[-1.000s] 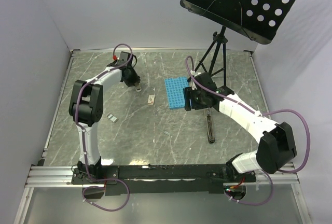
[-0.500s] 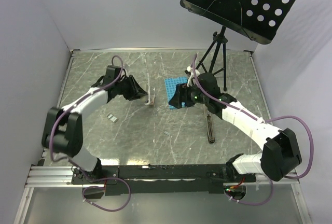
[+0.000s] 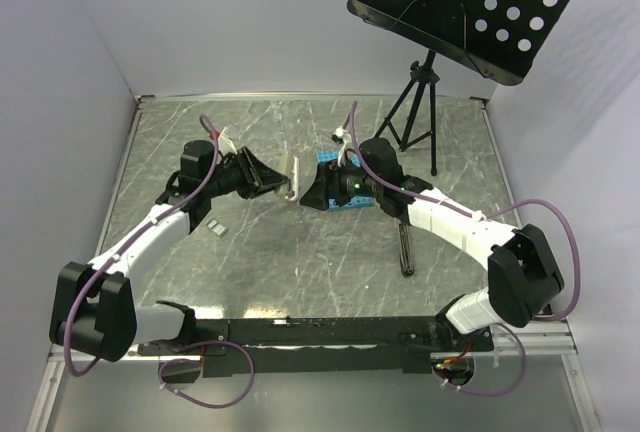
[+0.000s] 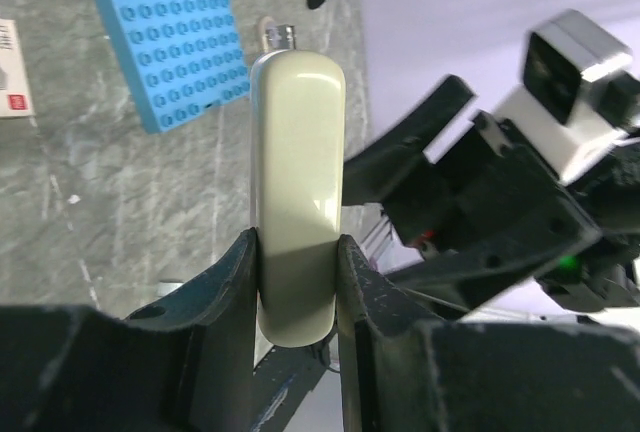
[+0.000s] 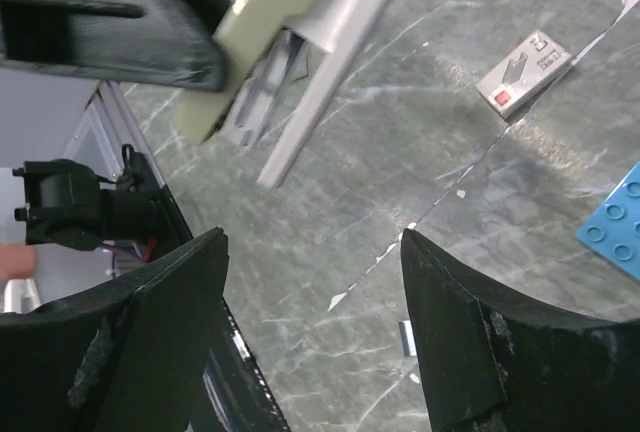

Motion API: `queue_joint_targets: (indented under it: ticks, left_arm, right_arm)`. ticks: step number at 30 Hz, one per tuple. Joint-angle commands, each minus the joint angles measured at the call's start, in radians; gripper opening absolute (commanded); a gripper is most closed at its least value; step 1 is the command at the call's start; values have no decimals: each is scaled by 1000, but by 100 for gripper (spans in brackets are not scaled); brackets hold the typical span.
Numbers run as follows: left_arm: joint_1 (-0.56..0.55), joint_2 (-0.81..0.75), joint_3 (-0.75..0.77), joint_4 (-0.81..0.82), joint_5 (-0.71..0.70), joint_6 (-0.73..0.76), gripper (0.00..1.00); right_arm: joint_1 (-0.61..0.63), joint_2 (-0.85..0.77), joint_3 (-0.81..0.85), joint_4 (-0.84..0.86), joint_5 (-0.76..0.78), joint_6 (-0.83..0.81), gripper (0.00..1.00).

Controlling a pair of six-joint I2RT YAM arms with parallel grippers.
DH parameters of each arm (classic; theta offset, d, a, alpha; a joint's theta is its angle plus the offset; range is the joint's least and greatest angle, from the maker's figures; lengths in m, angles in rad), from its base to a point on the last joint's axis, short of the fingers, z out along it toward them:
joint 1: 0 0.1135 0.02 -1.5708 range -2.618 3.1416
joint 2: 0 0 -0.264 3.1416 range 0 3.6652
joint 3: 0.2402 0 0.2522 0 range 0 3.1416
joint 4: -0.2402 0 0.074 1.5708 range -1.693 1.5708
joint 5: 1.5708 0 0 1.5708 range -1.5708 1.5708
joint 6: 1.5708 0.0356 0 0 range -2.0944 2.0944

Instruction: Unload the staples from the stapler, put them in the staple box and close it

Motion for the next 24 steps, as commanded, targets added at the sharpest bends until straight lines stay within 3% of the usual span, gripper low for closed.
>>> queue_joint_targets:
  ticks: [1,13,21,24]
  left_arm:
    - [-6,-65,-10,96,33,-29,1]
    - [-18,-91,-38,122,-1,-94,1]
    - [-18,-107,-33,73,-36,-77,1]
    - [-18,-107,-35,81,-36,-86,1]
  right_arm:
    - [31,10,70,48,7,18,76]
    - [164,102,199,-89,306,-27,67]
    - [186,108,208,-116,390,-39,46]
    - [191,107,208,-112,407,-34,44]
